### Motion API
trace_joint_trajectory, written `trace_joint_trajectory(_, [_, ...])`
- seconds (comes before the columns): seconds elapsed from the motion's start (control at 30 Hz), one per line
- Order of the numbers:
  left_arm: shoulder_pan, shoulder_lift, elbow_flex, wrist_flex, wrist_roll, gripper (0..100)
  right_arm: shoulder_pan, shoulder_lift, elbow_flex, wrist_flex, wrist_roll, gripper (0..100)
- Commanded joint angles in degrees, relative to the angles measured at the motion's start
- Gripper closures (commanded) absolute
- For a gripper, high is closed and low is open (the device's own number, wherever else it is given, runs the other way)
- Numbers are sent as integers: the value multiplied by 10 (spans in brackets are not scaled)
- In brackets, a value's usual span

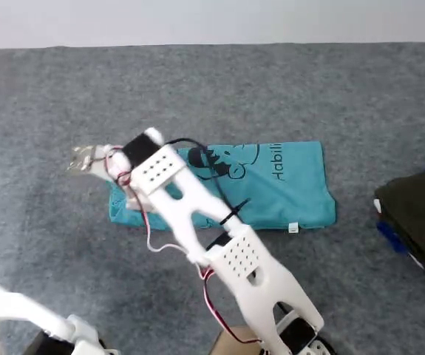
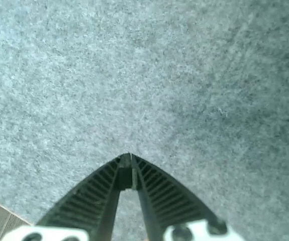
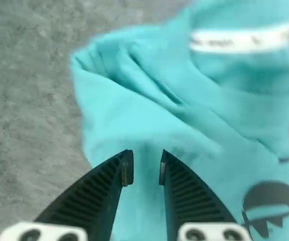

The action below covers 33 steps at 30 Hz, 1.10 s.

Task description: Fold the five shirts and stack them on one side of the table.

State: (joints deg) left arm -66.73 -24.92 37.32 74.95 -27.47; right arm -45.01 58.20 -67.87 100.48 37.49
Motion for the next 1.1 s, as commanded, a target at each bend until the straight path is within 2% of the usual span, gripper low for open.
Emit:
trace_joint_trajectory(0.0, [3, -21, -7, -11, -5, 992, 48, -15, -6, 7, -1, 905])
trace_joint_trajectory(0.2, [3, -21, -7, -11, -17, 992, 109, 42, -8, 7, -1, 905])
trace_joint_trajectory(0.4, [3, -21, -7, -11, -21, 992, 136, 44, -34, 21, -1, 905])
trace_joint_trajectory(0.6, [3, -21, -7, -11, -21, 992, 106, 27, -105, 24, -4, 905])
trace_joint_trajectory(0.83, [3, -21, -7, -11, -21, 992, 48, 17, -111, 20, -2, 903])
trace_joint_trajectory(1.07, [4, -21, -7, -11, -21, 992, 51, 92, -113, -73, -2, 902])
